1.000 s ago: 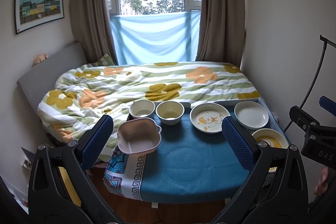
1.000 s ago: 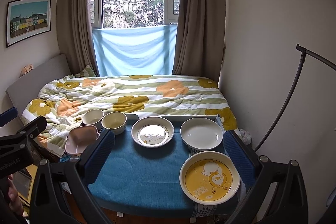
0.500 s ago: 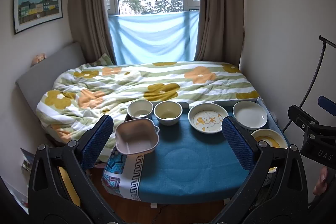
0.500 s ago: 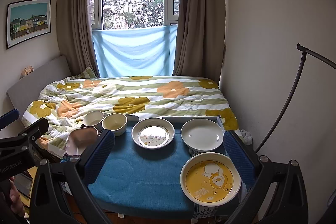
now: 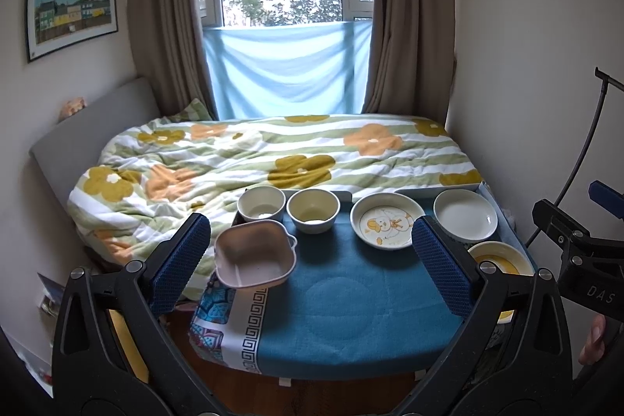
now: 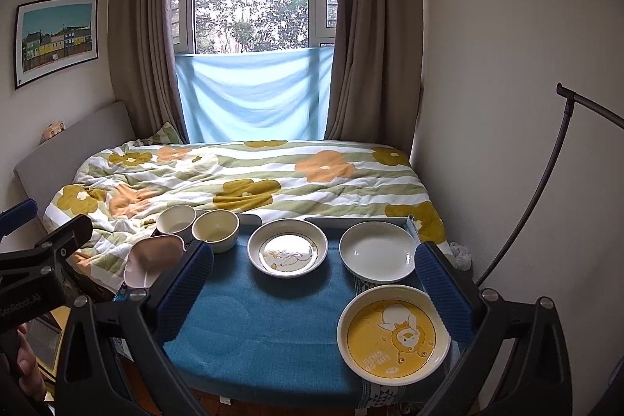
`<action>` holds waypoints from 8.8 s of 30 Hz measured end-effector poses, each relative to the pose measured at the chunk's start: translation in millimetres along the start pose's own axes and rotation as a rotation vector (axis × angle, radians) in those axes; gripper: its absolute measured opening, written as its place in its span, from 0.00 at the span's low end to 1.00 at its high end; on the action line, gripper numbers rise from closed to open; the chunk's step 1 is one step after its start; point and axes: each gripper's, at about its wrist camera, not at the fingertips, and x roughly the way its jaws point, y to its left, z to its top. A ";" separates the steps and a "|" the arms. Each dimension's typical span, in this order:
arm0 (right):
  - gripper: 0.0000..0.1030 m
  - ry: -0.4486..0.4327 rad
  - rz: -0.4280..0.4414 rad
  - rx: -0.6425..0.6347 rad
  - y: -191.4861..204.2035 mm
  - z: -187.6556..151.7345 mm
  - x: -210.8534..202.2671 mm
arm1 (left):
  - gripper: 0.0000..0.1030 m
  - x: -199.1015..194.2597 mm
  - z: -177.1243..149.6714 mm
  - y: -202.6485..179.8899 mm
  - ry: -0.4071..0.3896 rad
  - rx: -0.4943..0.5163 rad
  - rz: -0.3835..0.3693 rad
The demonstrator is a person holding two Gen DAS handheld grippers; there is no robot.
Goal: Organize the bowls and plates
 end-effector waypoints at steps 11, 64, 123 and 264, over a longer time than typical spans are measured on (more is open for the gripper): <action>1.00 -0.001 0.000 0.002 0.5 -0.7 1.0 | 0.99 -1.5 0.8 2.8 0.000 -0.002 0.000; 0.51 0.449 0.037 0.605 -229.0 -204.2 160.1 | 0.60 308.7 -139.1 -276.3 0.758 0.435 -0.625; 0.15 0.501 0.398 0.117 -6.5 -126.4 230.5 | 0.17 243.9 -130.8 43.9 0.669 0.012 -0.341; 0.16 0.385 0.036 0.572 -208.3 -66.8 284.2 | 0.15 383.5 18.7 -263.4 0.592 0.348 -0.666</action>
